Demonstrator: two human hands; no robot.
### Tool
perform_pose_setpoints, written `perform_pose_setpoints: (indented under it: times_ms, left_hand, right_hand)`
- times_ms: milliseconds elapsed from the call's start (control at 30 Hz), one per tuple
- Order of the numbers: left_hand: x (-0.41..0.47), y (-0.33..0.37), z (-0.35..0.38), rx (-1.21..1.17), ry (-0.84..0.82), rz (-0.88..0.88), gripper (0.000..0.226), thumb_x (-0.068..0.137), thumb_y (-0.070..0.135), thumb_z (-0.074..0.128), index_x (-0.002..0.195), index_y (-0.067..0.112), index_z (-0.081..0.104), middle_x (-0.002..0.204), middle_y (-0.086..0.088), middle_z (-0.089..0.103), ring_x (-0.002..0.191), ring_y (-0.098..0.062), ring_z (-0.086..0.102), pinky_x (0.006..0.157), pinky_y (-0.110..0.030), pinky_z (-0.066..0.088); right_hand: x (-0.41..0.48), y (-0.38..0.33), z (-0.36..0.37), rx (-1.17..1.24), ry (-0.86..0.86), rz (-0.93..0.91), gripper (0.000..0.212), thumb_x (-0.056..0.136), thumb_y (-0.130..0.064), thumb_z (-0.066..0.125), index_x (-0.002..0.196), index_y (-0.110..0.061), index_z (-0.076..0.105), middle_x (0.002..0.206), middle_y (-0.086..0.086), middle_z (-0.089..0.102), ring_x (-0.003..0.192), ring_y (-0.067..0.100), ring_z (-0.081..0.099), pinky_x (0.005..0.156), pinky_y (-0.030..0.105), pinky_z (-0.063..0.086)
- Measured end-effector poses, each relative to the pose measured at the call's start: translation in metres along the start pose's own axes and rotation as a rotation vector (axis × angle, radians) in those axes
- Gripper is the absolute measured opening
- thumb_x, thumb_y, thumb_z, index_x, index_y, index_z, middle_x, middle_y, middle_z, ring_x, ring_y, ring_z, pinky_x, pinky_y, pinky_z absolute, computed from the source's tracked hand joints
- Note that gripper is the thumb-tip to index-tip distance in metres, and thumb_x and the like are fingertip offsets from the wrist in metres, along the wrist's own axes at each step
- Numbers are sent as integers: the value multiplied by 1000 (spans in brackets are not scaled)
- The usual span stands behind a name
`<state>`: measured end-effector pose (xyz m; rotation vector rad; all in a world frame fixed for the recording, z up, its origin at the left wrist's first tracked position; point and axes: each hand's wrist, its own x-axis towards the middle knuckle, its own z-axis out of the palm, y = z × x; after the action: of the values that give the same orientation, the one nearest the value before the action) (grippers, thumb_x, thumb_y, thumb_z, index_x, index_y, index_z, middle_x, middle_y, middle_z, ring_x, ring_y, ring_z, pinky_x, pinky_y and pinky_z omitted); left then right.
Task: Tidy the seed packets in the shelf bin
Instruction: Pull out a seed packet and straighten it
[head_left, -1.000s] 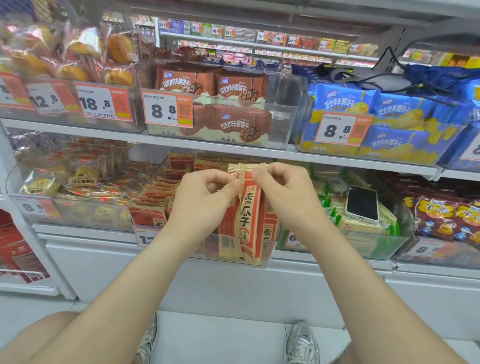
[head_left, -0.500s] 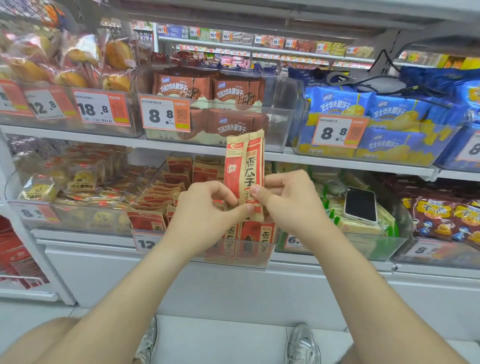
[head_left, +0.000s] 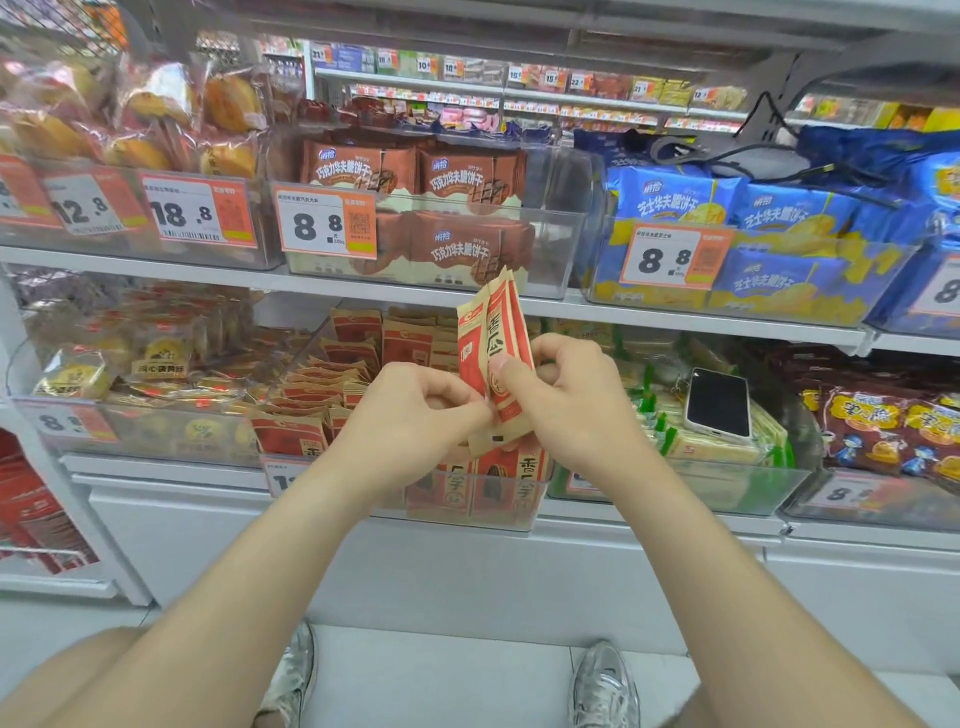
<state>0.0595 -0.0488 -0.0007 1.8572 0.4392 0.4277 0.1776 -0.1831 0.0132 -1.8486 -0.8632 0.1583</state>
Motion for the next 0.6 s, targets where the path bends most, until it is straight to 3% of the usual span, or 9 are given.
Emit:
perform_pose_setpoints:
  times_ms: [267, 367, 500, 600]
  left_hand:
    - [1, 1, -3, -77, -5, -5, 11, 98, 15, 78, 89, 14, 85, 93, -5, 83, 94, -21, 82, 89, -45, 67]
    - [2, 2, -2, -170, 24, -14, 25, 104, 31, 70, 98, 9, 81, 100, -5, 83, 95, -20, 81, 84, -44, 68]
    - [-2, 5, -2, -240, 29, -2, 62, 95, 56, 70, 110, -3, 74, 100, -6, 82, 94, -19, 82, 82, -39, 68]
    - [-3, 3, -6, -178, 38, 25, 58, 91, 53, 78, 107, -3, 74, 100, -5, 83, 96, -18, 82, 88, -42, 67]
  right_hand:
    - [-3, -8, -7, 157, -86, 106, 21, 109, -31, 60, 107, -13, 71, 79, 11, 80, 67, 32, 79, 65, 51, 67]
    - [-4, -9, -12, 229, -217, 87, 24, 111, -27, 55, 121, -16, 74, 93, 14, 81, 76, 35, 80, 68, 47, 65]
    - [-6, -5, -21, 239, -338, 7, 32, 105, -27, 68, 136, -26, 71, 109, 6, 82, 89, 31, 81, 78, 43, 66]
    - [-5, 2, -23, 207, -355, -34, 37, 103, -23, 70, 140, -26, 69, 112, 4, 82, 100, 25, 80, 86, 46, 65]
